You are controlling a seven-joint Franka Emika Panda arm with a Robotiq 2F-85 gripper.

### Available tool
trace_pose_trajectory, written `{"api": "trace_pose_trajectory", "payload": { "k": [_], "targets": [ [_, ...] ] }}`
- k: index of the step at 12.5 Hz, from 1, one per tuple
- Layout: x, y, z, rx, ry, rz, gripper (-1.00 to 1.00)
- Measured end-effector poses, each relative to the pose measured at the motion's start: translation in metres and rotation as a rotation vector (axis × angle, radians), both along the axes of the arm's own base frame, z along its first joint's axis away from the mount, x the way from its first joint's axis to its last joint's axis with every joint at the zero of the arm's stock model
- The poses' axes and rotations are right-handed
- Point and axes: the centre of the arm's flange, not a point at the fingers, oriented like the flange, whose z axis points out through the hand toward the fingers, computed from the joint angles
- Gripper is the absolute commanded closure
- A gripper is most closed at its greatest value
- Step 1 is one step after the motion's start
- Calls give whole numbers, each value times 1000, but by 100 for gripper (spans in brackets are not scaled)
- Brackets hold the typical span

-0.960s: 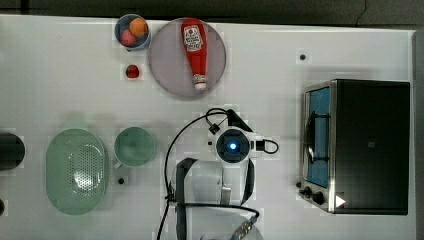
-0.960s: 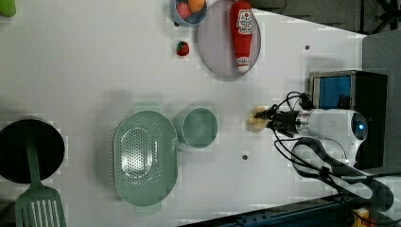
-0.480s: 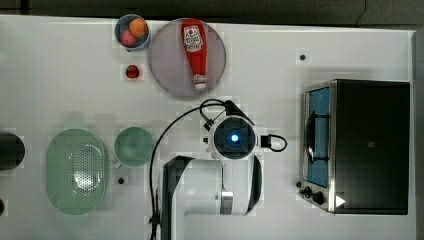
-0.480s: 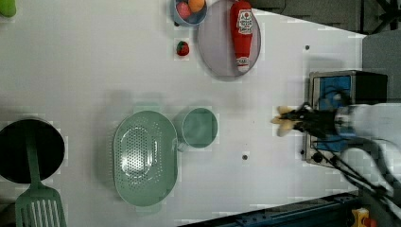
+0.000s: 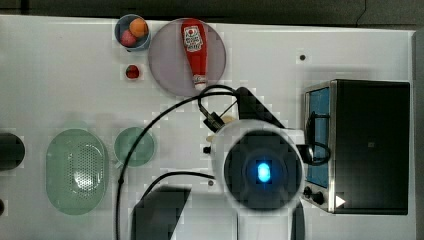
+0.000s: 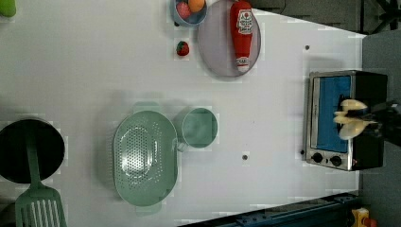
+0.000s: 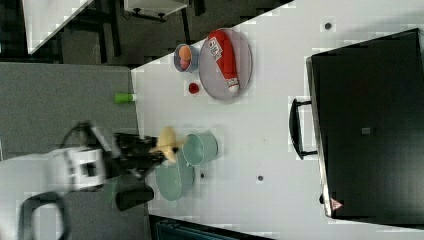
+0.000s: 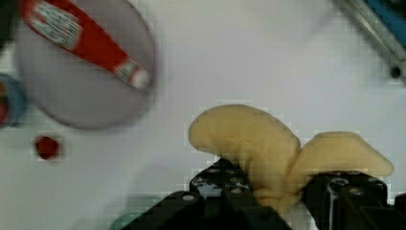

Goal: Pick Banana and place it in mug.

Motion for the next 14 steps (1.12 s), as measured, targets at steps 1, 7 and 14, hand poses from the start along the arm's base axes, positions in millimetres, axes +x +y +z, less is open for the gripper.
{"api": "trace_pose_trajectory", "payload": {
  "k": [1,7,14],
  "targets": [
    [-3,9,20,-15,-33,17,32],
    [-4,119,-27,-34,129,23,32],
    [-54,283,-105,-2,183,36,32]
  ]
}}
